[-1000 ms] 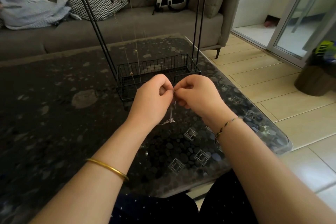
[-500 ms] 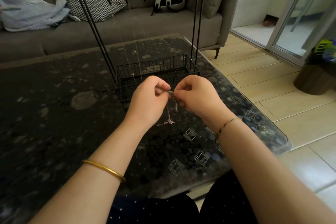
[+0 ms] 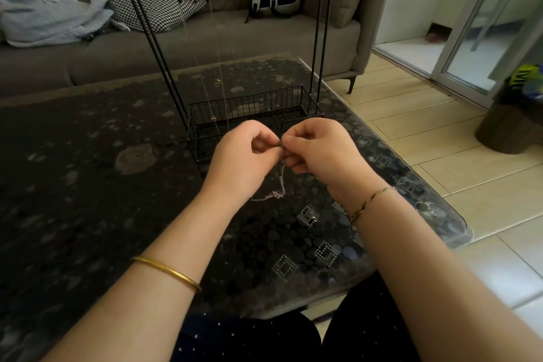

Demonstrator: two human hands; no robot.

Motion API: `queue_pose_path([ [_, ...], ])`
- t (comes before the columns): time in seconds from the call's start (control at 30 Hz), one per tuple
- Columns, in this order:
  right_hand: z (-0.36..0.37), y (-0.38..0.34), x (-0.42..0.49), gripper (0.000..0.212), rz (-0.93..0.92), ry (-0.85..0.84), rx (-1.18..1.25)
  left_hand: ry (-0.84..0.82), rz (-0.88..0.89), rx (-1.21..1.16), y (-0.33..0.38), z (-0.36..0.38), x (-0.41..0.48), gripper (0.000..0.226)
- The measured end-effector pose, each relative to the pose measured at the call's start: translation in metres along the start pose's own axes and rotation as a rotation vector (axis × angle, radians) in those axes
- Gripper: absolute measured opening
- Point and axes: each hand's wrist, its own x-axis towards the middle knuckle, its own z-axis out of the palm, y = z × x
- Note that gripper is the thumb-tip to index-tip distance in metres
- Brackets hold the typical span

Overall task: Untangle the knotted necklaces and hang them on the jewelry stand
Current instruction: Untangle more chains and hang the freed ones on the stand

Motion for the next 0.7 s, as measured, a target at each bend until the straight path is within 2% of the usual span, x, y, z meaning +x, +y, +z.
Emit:
queue_pose_path([
  [0.3, 0.0004, -0.0005, -0.0008, 0.014, -0.113, 0.077, -0.049, -0.043, -0.052, -0.082, 0.0022, 0.0004, -0.0004, 0.009],
  [0.5, 0.0007, -0.0013, -0.0006, 0.015, -0.103, 0.080, -0.062, 0.047, -0.049, -0.039, -0.0004, -0.0011, 0.0012, 0.003],
  [0.7, 0.0019, 0.0004, 0.0012, 0.012, -0.110, 0.064, -0.120, 0.092, 0.008, -0.026, 0.0010, -0.0015, 0.0018, 0.007],
])
